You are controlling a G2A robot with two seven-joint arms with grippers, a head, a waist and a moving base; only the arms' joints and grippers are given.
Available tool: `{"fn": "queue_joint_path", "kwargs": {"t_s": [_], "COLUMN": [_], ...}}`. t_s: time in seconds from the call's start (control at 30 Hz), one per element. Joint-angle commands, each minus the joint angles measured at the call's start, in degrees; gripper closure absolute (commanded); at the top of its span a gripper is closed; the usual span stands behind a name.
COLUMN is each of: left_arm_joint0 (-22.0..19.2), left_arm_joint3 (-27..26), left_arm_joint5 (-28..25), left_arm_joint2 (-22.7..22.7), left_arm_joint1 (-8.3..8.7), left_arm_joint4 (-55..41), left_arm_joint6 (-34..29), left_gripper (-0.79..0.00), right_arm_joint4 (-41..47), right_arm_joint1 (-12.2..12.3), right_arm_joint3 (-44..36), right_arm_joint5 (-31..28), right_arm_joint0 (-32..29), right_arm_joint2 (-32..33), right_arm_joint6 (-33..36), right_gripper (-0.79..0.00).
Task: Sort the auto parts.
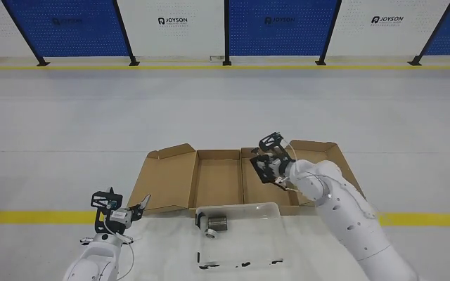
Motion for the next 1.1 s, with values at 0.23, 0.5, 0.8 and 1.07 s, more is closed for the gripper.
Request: {"fn": "queue_joint_path", "kwargs": {"t_s": [0.23, 0.5, 0.8, 1.07], "left_arm_joint0": [0.00, 0.00, 0.00, 0.00], "left_arm_joint3": [0.00, 0.00, 0.00, 0.00], "left_arm_joint5": [0.00, 0.00, 0.00, 0.00], "left_arm_joint2": [0.00, 0.00, 0.00, 0.00], "left_arm_joint1": [0.00, 0.00, 0.00, 0.00], "left_arm_joint4": [0.00, 0.00, 0.00, 0.00], "left_arm_joint6": [0.00, 0.00, 0.00, 0.00], "left_gripper": [-0.785, -0.785, -0.785, -0.785], "right_arm_joint4": [-0.70, -2.18, -1.78, -8.72], "right_arm_joint1": [-4.16, -6.00, -3.68, 1.61], "right_arm_joint3": [12.68, 14.10, -1.17, -36.77], "right_arm_joint5": [3.54, 6.11, 3.05, -3.72], "right_arm_joint0": [7.13, 8.03, 1.72, -19.54], "right_arm_joint2": [-7.90, -10.04, -3.72, 8.86], "right_arm_joint6": [2.80, 1.13, 2.24, 3.42], "right_gripper": [0.000, -0.631, -0.785, -0.656]}}
